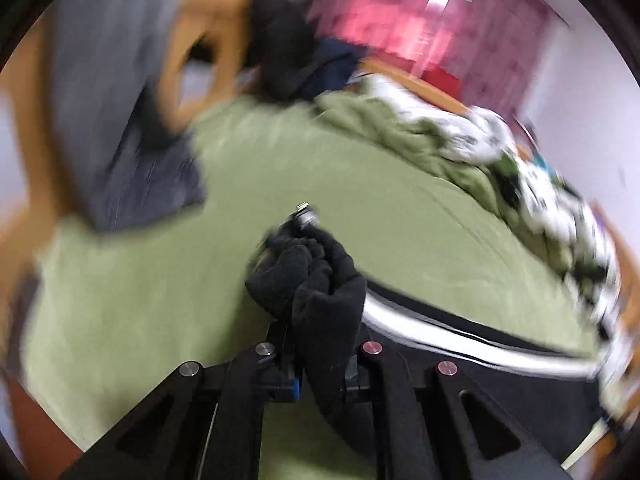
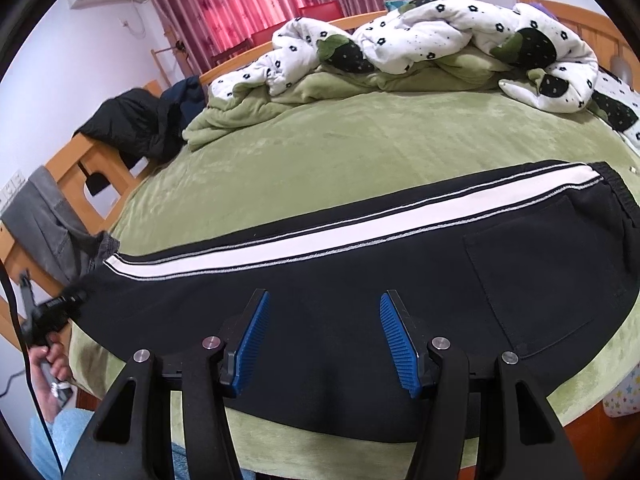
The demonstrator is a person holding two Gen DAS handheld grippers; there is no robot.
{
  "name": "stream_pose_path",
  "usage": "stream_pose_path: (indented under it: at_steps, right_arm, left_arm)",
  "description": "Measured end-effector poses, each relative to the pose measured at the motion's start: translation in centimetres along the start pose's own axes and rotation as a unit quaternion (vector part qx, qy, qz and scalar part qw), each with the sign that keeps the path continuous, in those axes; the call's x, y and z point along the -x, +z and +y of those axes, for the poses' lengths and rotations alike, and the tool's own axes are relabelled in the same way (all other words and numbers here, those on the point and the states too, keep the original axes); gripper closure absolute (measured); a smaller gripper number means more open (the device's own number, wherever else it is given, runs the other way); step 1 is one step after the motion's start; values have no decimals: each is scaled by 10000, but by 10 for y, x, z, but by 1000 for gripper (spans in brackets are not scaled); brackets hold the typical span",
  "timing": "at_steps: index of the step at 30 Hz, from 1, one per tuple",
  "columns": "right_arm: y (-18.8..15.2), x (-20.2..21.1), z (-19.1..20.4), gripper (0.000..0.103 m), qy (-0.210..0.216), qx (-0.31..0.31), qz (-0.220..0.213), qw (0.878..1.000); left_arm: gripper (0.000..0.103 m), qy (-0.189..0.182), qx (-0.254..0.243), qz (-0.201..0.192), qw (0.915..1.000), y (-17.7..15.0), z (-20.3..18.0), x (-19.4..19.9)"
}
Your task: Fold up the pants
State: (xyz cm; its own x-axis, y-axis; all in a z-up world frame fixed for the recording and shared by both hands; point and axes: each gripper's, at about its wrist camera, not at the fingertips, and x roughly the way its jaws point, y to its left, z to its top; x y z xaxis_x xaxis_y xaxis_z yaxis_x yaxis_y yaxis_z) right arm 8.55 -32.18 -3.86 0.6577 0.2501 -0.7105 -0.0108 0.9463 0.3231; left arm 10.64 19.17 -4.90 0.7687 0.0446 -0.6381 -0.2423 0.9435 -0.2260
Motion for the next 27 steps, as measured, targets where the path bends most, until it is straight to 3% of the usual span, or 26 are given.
stream_pose_path:
  at_steps: [3, 6, 10, 13, 16, 20, 22, 24, 27]
  right_arm:
    - [-1, 5, -12, 46, -11, -99, -78, 9999]
    - [-5, 13, -24, 46, -101, -89, -234, 9996]
    - [-10, 19, -51, 46, -157, -300, -285, 9990]
    - [-14, 19, -74, 46, -182, -575, -172, 9980]
    - [-18, 20, -88, 46, -341, -656, -140, 9972]
    - [-24, 21, -96, 46, -598, -509, -96, 9969]
    - [-27, 22, -99, 46, -681, -443, -90, 9967]
    - [-29, 22, -103, 46, -697, -395, -85, 9968]
    - [-31, 19, -105, 46, -661, -295, -64, 9974]
  left_arm:
    - [92, -78, -850, -347, 9957, 6, -73, 27]
    - [92, -434, -1381, -432, 9885, -8, -144, 39]
    - [92, -968, -1912, -150, 9767, -55, -231, 24]
    - [92, -1435, -1850, 328, 9716, -106, -273, -5]
    - [92, -1712, -1783, 760, 9660, -152, -293, -26]
    - [91, -1550, -1960, 1138, 9616, -196, -302, -34]
    - [85, -1545, -1957, 1278, 9600, -200, -300, -33]
    - [67, -1876, -1824, 1627, 9513, -194, -290, -29]
    - [47, -2227, -1544, 1734, 9468, -184, -266, -13]
